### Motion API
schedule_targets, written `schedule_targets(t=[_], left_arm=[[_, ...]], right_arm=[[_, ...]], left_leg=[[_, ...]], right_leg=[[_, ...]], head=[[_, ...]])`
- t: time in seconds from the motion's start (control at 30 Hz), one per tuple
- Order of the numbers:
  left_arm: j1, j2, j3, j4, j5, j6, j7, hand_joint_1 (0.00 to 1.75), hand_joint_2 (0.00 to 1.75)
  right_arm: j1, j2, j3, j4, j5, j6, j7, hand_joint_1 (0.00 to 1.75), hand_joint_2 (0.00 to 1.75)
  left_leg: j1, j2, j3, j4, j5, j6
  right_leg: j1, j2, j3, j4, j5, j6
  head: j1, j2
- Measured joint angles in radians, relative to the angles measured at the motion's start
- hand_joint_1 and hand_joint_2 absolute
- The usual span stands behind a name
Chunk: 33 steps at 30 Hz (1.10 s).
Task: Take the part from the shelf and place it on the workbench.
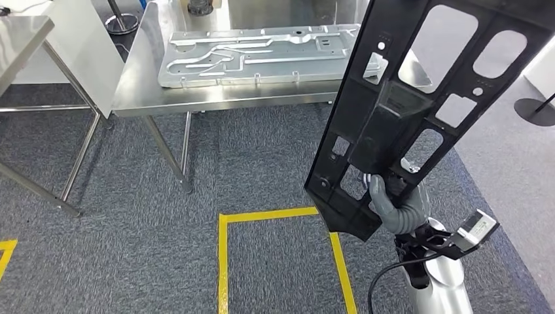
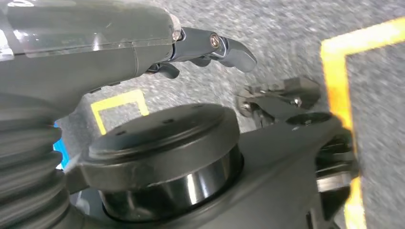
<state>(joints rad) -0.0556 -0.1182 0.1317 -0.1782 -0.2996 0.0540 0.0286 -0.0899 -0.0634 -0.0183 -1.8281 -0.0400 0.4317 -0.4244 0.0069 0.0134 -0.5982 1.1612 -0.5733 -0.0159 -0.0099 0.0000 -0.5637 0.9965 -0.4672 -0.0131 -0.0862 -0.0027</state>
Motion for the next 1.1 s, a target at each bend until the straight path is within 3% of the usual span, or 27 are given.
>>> schedule_targets(t=[0.07,0.1,0.13,0.2,0.23,0.3,0.4,0.47,0.57,0.6,0.63,0.7,0.73,0.8,0.93,0.97,1.07,1.1], left_arm=[[-0.002,0.0,0.0,0.0,0.0,-0.002,-0.001,0.0,1.75],[-0.003,0.0,0.001,0.0,0.0,-0.002,-0.002,0.0,1.75],[-0.004,0.0,0.001,0.0,0.0,-0.002,-0.001,0.0,1.75],[-0.002,0.0,0.001,0.0,0.0,-0.002,0.001,0.0,1.75],[-0.001,0.0,0.001,0.0,0.0,-0.001,0.001,0.0,1.75],[0.001,0.0,0.001,0.0,0.0,0.001,0.002,0.0,1.75],[0.001,-0.001,0.001,0.0,0.0,0.003,0.001,0.0,1.75],[0.0,-0.002,0.001,0.0,-0.002,0.005,0.001,0.0,1.75],[0.002,-0.002,0.001,0.0,-0.003,0.006,0.001,0.0,1.75],[0.003,-0.002,0.001,0.0,-0.003,0.006,0.001,0.0,1.75],[0.003,-0.002,0.001,0.0,-0.003,0.006,0.001,0.0,1.75],[0.005,-0.002,0.001,0.0,-0.004,0.006,0.001,0.0,1.75],[0.005,-0.002,0.001,0.0,-0.004,0.006,0.001,0.0,1.75],[0.005,-0.002,0.001,0.0,-0.006,0.006,0.001,0.0,1.75],[0.003,-0.002,0.001,0.0,-0.008,0.006,0.001,0.0,1.75],[0.002,-0.002,0.001,0.0,-0.008,0.006,0.001,0.0,1.75],[-0.001,-0.003,0.001,0.0,-0.009,0.002,0.0,0.0,1.75],[-0.001,-0.003,0.001,0.0,-0.009,0.0,0.0,0.0,1.75]], right_arm=[[0.001,0.0,0.0,0.001,0.004,0.0,-0.001,1.75,1.75],[0.002,0.0,0.0,0.001,0.004,0.0,-0.001,1.75,1.75],[0.002,0.0,0.0,0.001,0.005,0.0,-0.001,1.75,1.75],[0.002,0.0,0.0,0.001,0.005,0.0,-0.001,1.75,1.75],[0.002,0.0,0.0,0.002,0.005,0.001,-0.002,1.75,1.75],[0.002,0.0,0.0,0.003,0.006,0.001,-0.003,1.75,1.75],[0.002,0.0,0.001,0.004,0.008,0.001,-0.005,1.75,1.75],[0.001,0.002,0.001,0.004,0.008,0.001,-0.007,1.75,1.75],[0.008,0.002,0.001,0.004,0.008,0.0,-0.01,1.75,1.75],[0.012,0.002,0.001,0.004,0.008,0.0,-0.01,1.75,1.75],[0.015,0.002,0.001,0.004,0.008,0.0,-0.01,1.75,1.75],[0.018,0.002,0.001,0.004,0.008,0.0,-0.01,1.75,1.75],[0.018,0.003,0.001,0.005,0.008,0.0,-0.011,1.75,1.75],[0.02,0.003,0.0,0.006,0.008,0.001,-0.012,1.75,1.75],[0.018,0.002,-0.001,0.004,0.008,0.001,-0.013,1.75,1.75],[0.016,0.001,-0.002,0.003,0.008,0.001,-0.014,1.75,1.75],[0.015,-0.001,-0.003,0.002,0.008,0.001,-0.015,1.75,1.75],[0.017,-0.001,-0.003,0.002,0.008,0.001,-0.015,1.75,1.75]], left_leg=[[0.0,-0.003,-0.077,0.124,-0.028,0.001],[-0.001,-0.004,-0.096,0.14,-0.014,0.003],[-0.002,-0.004,-0.094,0.115,0.019,0.007],[-0.007,-0.006,-0.05,-0.01,0.107,0.019],[-0.011,-0.007,-0.026,-0.07,0.136,0.025],[-0.017,-0.01,-0.002,-0.131,0.144,0.031],[-0.013,-0.01,0.018,-0.164,0.136,0.04],[-0.009,-0.01,0.038,-0.179,0.134,0.048],[-0.009,-0.009,0.056,-0.183,0.12,0.05],[-0.009,-0.009,0.063,-0.183,0.113,0.049],[-0.008,-0.01,0.072,-0.183,0.106,0.046],[-0.005,-0.01,0.093,-0.183,0.088,0.037],[-0.005,-0.01,0.103,-0.181,0.079,0.031],[-0.005,-0.008,0.114,-0.179,0.063,0.016],[0.0,-0.004,0.114,-0.133,0.048,-0.004],[0.002,-0.004,0.091,-0.089,0.035,-0.007],[0.002,-0.005,-0.031,0.102,-0.038,-0.006],[0.001,-0.006,-0.061,0.136,-0.047,-0.003]], right_leg=[[0.004,0.004,0.013,0.0,-0.011,-0.005],[0.006,0.007,0.022,0.0,-0.018,-0.006],[0.008,0.011,0.032,0.0,-0.025,-0.006],[0.009,0.018,0.055,0.0,-0.042,-0.004],[0.01,0.021,0.063,0.0,-0.05,0.0],[0.01,0.024,0.067,0.0,-0.056,0.009],[0.009,0.021,0.063,0.016,-0.054,0.025],[0.006,0.016,0.027,0.082,-0.076,0.034],[-0.003,0.013,-0.095,0.255,-0.132,0.051],[-0.007,0.012,-0.124,0.277,-0.127,0.056],[-0.013,0.011,-0.134,0.262,-0.099,0.06],[-0.023,0.006,-0.105,0.143,-0.003,0.068],[-0.024,0.002,-0.087,0.083,0.023,0.068],[-0.019,-0.004,-0.069,0.026,0.04,0.053],[-0.01,0.002,-0.049,0.024,0.029,0.014],[-0.009,0.003,-0.039,0.022,0.024,0.007],[0.0,0.005,-0.019,0.021,0.007,-0.007],[0.005,0.006,-0.011,0.021,0.0,-0.009]], head=[[0.0,0.0],[0.0,0.0],[0.0,0.0],[0.0,0.0],[0.0,0.0],[0.0,0.0],[0.0,0.0],[0.0,0.0],[0.0,0.0],[0.0,0.0],[0.0,0.0],[0.0,0.0],[0.0,0.0],[0.0,0.0],[0.0,0.0],[0.0,0.0],[0.0,0.0],[0.0,0.0]])
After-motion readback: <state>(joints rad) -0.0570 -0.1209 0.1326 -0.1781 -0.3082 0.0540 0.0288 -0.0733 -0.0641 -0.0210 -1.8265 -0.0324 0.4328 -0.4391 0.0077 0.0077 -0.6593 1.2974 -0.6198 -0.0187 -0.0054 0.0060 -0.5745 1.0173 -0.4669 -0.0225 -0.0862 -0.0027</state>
